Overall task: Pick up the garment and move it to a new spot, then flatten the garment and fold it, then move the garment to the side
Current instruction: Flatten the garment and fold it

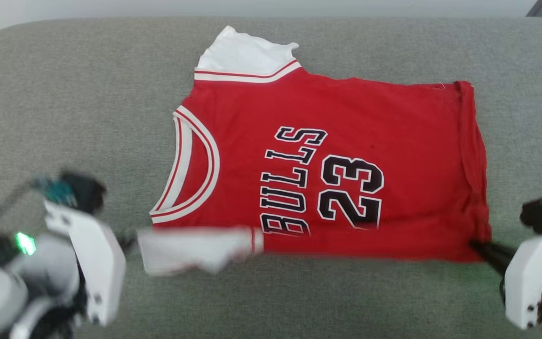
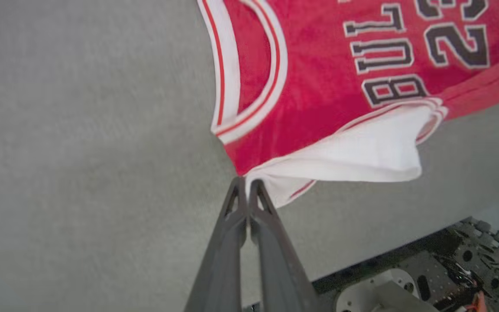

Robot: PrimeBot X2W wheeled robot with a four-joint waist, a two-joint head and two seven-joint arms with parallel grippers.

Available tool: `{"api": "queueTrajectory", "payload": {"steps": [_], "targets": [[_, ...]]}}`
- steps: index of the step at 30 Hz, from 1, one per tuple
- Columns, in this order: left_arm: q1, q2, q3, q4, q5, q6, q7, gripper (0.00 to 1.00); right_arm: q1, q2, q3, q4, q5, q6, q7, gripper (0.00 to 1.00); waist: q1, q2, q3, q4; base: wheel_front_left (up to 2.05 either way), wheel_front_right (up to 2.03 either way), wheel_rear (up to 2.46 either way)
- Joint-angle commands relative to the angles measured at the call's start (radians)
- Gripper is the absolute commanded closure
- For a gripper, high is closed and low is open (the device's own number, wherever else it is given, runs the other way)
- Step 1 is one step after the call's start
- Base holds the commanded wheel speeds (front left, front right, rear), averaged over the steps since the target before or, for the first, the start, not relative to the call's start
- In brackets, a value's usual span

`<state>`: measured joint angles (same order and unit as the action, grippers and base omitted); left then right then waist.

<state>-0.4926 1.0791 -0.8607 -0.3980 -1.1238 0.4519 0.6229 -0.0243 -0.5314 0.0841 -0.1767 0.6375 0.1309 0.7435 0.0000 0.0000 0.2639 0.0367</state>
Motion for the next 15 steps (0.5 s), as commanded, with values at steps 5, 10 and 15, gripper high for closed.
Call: {"api": "queueTrajectory", "payload": {"steps": [5,10,15], "targets": [[-0.186,-0.035,0.04,0.079,0.086,-0.103,0.001,1.0,-0.121,0.047,-0.031,0.001,-0.068,0.0,0.014,1.0,0.0,0.0,0.029,-0.018,0.0,0.0,0.0],[-0.334,-0.128,0.021,0.247,0.141,-0.205,0.032,1.0,-0.247,0.079,-0.013,0.07,-0.114,0.0,-0.009,1.0,0.0,0.0,0.071,-0.031,0.0,0.0,0.0],[-0.428,-0.238,-0.007,0.462,0.144,-0.292,0.055,1.0,-0.37,0.11,0.019,0.181,-0.167,0.0,-0.058,1.0,0.0,0.0,0.116,-0.046,0.0,0.0,0.0]]}}
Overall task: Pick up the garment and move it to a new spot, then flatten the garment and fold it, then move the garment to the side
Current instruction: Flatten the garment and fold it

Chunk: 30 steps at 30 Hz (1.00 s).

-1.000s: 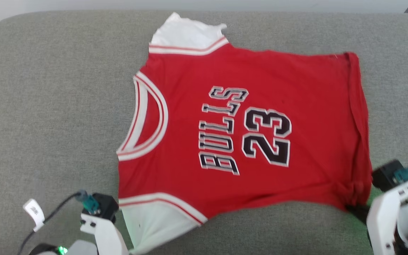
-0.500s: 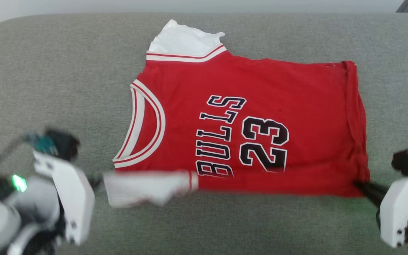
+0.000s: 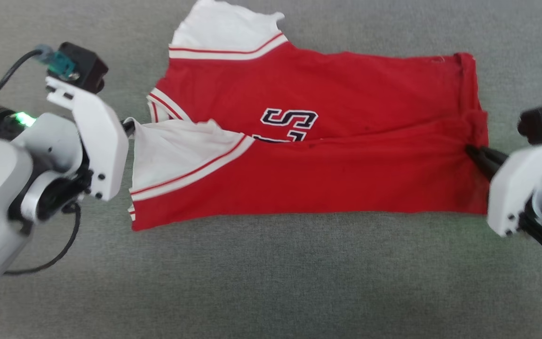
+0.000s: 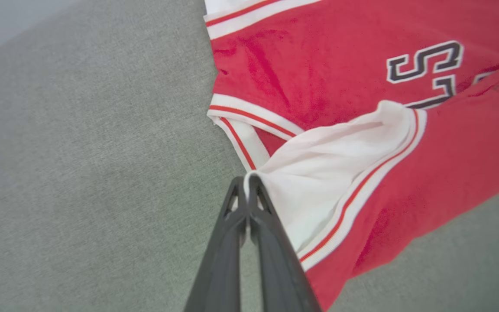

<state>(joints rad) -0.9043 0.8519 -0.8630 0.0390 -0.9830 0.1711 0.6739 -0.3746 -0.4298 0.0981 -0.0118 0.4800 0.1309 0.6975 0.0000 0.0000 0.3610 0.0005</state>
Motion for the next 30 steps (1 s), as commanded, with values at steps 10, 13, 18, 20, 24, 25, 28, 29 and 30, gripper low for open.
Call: {"api": "queueTrajectory", "payload": {"steps": [10,13,18,20,24,25,28,29,30], "targets": [[-0.079,-0.167,-0.04,0.379,-0.044,-0.118,0.024,1.0,-0.149,0.038,0.116,0.217,-0.026,0.0,-0.048,1.0,0.0,0.0,0.06,-0.031,0.0,0.0,0.0],[-0.079,-0.199,-0.053,0.461,-0.049,-0.143,0.038,1.0,-0.173,0.049,0.142,0.254,-0.018,0.0,-0.053,0.84,0.0,0.0,0.06,-0.037,0.0,0.0,0.0],[-0.119,-0.215,-0.031,0.514,-0.048,-0.158,-0.001,0.0,-0.189,0.055,0.137,0.266,-0.01,0.0,-0.084,0.0,0.0,0.0,0.044,-0.036,0.0,0.0,0.0],[-0.126,-0.208,-0.03,0.502,-0.043,-0.16,-0.007,0.0,-0.179,0.053,0.122,0.254,-0.008,0.0,-0.1,0.0,0.0,0.0,0.034,-0.032,0.0,0.0,0.0],[-0.119,-0.182,-0.017,0.454,-0.048,-0.14,-0.012,0.0,-0.146,0.055,0.067,0.205,-0.03,0.0,-0.142,0.0,0.0,0.0,0.016,-0.025,0.0,0.0,0.0],[-0.11,-0.173,-0.009,0.435,-0.057,-0.132,-0.013,0.0,-0.131,0.055,0.054,0.185,-0.04,0.0,-0.153,0.0,0.0,0.0,0.012,-0.023,0.0,0.0,0.0],[-0.083,-0.135,0.013,0.365,-0.073,-0.093,-0.019,0.0,-0.087,0.073,0.003,0.127,-0.064,0.0,-0.183,0.0,0.0,0.0,0.002,-0.02,0.0,0.0,0.0],[-0.07,-0.121,0.019,0.334,-0.077,-0.079,-0.016,0.0,-0.07,0.078,-0.012,0.106,-0.074,0.0,-0.191,0.0,0.0,0.0,-0.001,-0.02,0.0,0.0,0.0],[-0.057,-0.106,0.021,0.3,-0.08,-0.064,-0.01,0.0,-0.053,0.086,-0.03,0.083,-0.083,0.0,-0.203,0.0,0.0,0.0,-0.003,-0.02,0.0,0.0,0.0]]}}
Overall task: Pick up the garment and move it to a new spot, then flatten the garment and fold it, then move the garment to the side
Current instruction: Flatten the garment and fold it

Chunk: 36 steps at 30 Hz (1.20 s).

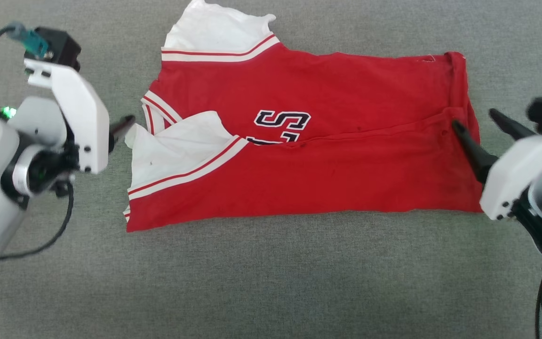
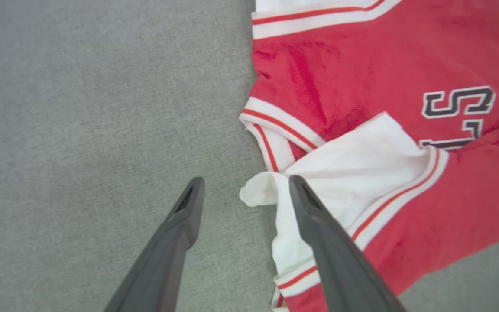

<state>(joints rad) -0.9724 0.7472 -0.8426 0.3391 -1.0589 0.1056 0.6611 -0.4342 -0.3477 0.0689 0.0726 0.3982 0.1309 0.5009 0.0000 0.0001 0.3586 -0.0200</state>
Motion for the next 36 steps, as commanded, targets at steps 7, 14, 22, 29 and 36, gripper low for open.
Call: {"api": "queueTrajectory", "payload": {"steps": [7,14,22,29,36], "targets": [[0.146,0.104,0.015,-0.253,-0.045,0.13,0.034,0.0,0.133,0.111,-0.136,-0.133,-0.075,0.0,-0.103,0.0,0.0,-0.0001,-0.009,-0.007,0.0,0.0,0.0],[0.285,0.179,0.013,-0.398,-0.099,0.233,0.05,0.0,0.223,0.231,-0.206,-0.224,-0.133,0.0,-0.147,0.0,0.0,-0.0001,0.006,-0.044,0.0,0.0,0.0],[0.333,0.174,0.02,-0.338,-0.138,0.25,0.045,0.0,0.241,0.273,-0.21,-0.241,-0.133,0.0,-0.132,0.0,0.0,-0.0001,0.032,-0.073,0.0,0.0,0.0],[0.347,0.119,-0.01,-0.208,-0.172,0.215,0.078,1.0,0.217,0.285,-0.203,-0.176,-0.11,0.0,-0.02,0.0,0.0,-0.0001,0.049,-0.081,0.0,0.0,0.0],[0.32,0.067,-0.027,-0.18,-0.161,0.181,0.082,1.0,0.166,0.268,-0.202,-0.076,-0.122,0.0,0.164,0.0,0.0,-0.0001,0.048,-0.056,0.0,0.0,0.0]]}}
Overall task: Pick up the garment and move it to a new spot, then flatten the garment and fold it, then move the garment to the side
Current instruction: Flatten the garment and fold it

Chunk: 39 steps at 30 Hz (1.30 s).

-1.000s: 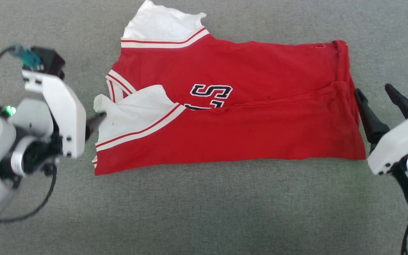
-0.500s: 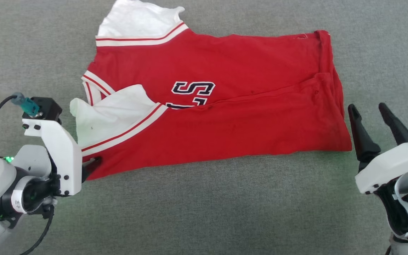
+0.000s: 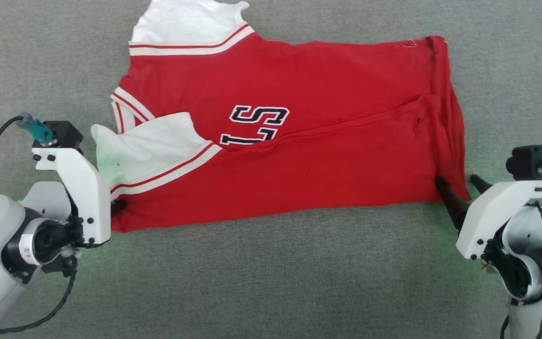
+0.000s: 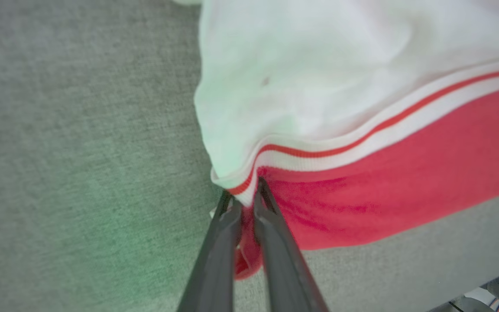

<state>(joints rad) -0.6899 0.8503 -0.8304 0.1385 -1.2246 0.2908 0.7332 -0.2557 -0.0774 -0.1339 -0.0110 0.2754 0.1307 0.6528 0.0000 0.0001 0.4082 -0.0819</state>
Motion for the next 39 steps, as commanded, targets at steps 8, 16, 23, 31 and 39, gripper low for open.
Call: {"api": "queueTrajectory", "payload": {"steps": [8,16,23,31,39], "targets": [[0.022,-0.076,-0.058,0.041,0.02,-0.029,0.005,1.0,-0.029,-0.049,0.046,0.153,-0.013,0.0,0.234,1.0,0.0,-0.0001,-0.008,0.044,0.0,0.0,0.0],[0.037,-0.049,-0.041,0.028,0.003,-0.015,0.004,1.0,-0.032,-0.088,0.055,0.085,0.036,0.0,0.344,1.0,0.0,-0.0001,-0.037,0.066,0.0,0.0,0.0],[0.051,0.013,-0.025,-0.079,-0.004,0.05,0.035,1.0,0.002,-0.151,0.046,-0.056,0.079,0.0,0.448,1.0,0.0,-0.0001,-0.056,0.088,0.0,0.0,0.0],[0.113,0.093,-0.025,-0.233,-0.01,0.147,0.055,1.0,0.086,-0.189,0.011,-0.187,0.115,0.0,0.571,1.0,0.0,-0.0001,-0.058,0.101,0.0,0.0,0.0],[0.211,0.111,-0.038,-0.313,-0.043,0.199,0.039,1.0,0.192,-0.185,-0.026,-0.266,0.137,0.0,0.623,1.0,0.0,-0.0001,-0.038,0.11,0.0,0.0,0.0]]}}
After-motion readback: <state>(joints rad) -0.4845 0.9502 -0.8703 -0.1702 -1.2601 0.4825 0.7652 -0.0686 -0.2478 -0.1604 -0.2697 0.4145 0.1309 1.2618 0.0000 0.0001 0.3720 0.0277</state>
